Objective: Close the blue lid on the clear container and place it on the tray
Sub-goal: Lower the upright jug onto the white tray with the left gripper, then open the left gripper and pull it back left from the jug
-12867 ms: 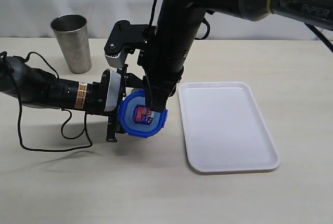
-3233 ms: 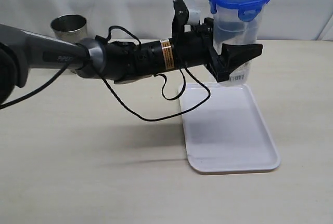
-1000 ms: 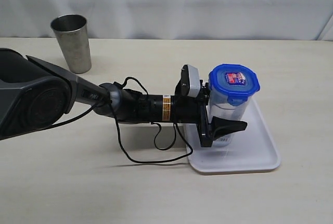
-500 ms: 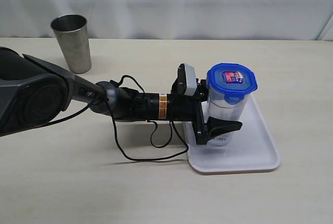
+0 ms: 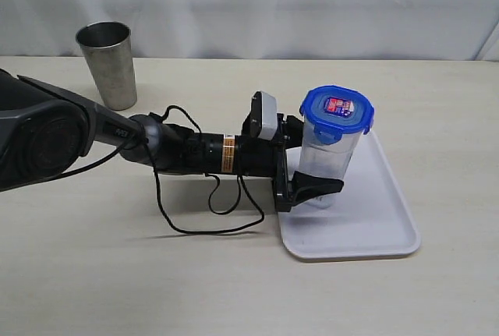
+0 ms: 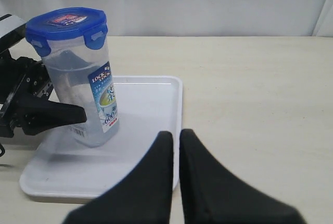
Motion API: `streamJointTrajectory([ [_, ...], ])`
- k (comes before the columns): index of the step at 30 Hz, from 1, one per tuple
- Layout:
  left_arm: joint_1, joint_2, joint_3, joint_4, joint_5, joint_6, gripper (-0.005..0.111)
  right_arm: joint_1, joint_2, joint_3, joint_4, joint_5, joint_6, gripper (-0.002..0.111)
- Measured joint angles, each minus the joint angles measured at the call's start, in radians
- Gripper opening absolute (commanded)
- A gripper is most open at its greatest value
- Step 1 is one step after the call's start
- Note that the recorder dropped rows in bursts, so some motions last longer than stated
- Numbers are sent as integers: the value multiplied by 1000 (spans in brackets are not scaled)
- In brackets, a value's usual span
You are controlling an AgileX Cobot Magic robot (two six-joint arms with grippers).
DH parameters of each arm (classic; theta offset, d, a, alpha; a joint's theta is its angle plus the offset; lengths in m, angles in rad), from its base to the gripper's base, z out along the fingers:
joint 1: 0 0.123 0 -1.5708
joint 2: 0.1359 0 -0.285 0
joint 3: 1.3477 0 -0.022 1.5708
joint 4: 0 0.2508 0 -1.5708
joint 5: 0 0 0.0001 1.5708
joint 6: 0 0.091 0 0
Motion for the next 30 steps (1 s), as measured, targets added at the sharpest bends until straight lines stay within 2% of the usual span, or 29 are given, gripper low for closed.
streamJointTrajectory([
  [7, 27, 0, 0, 7, -4, 0, 81, 0, 0, 0, 0, 0, 0, 4],
  [14, 77, 0, -2, 102, -4, -2, 81, 0, 0, 0, 0, 0, 0, 4],
  [30, 121, -46, -2, 165, -4, -54, 81, 0, 0, 0, 0, 0, 0, 4],
])
